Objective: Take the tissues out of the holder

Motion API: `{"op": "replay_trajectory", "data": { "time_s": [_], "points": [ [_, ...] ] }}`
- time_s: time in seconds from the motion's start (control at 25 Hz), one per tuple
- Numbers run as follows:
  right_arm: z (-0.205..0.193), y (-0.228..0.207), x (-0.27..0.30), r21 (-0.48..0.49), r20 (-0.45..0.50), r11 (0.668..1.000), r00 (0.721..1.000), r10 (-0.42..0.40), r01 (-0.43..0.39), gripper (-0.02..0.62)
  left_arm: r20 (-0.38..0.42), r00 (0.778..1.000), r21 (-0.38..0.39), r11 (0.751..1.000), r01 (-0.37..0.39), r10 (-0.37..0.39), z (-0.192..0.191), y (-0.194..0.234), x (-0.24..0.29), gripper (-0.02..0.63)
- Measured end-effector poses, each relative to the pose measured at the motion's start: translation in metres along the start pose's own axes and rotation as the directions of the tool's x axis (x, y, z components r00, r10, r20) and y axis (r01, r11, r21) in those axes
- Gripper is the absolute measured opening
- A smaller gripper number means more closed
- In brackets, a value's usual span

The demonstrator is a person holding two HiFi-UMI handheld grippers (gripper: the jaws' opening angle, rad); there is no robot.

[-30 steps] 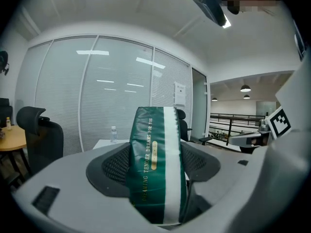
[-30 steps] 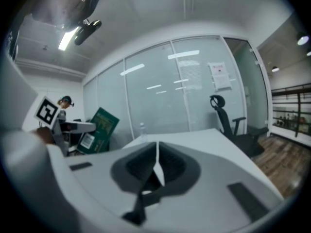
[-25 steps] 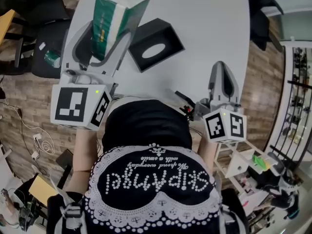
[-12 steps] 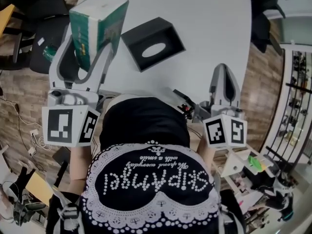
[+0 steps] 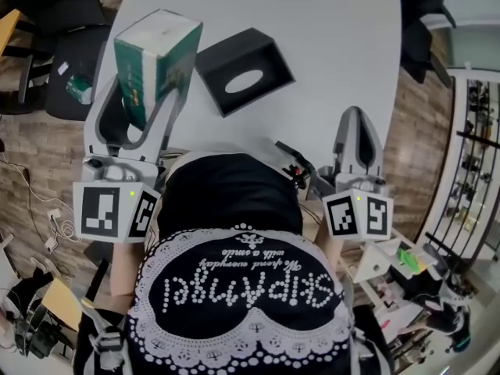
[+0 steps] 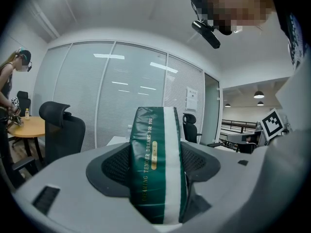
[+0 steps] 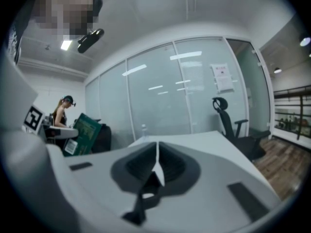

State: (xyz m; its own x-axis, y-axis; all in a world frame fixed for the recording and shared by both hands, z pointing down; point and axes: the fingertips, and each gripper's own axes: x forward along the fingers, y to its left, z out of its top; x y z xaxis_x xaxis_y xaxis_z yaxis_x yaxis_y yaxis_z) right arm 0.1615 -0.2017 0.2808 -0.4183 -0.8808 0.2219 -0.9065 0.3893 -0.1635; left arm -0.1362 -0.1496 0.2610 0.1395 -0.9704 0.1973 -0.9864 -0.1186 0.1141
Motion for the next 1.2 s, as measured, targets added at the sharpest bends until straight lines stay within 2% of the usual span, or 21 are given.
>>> {"op": "replay_trajectory", "data": {
  "time_s": [0.6,1.2],
  "points": [
    [-0.002,0.01,-0.002,-0.021,-0.003,1.0,1.0,0.017,-0.017,0.035,-0.023,1.0,-0.054,0.998,-0.019,0.018,-0.015,0.001,-0.011,0.334],
    [0.002,0.018,-0.014,-0.035,0.024,0.999,1.0,0.005,-0.004,0.035,0.02,0.999,0.007,0.999,0.048,-0.048,-0.004,-0.008,-0.007,0.335]
  ]
}}
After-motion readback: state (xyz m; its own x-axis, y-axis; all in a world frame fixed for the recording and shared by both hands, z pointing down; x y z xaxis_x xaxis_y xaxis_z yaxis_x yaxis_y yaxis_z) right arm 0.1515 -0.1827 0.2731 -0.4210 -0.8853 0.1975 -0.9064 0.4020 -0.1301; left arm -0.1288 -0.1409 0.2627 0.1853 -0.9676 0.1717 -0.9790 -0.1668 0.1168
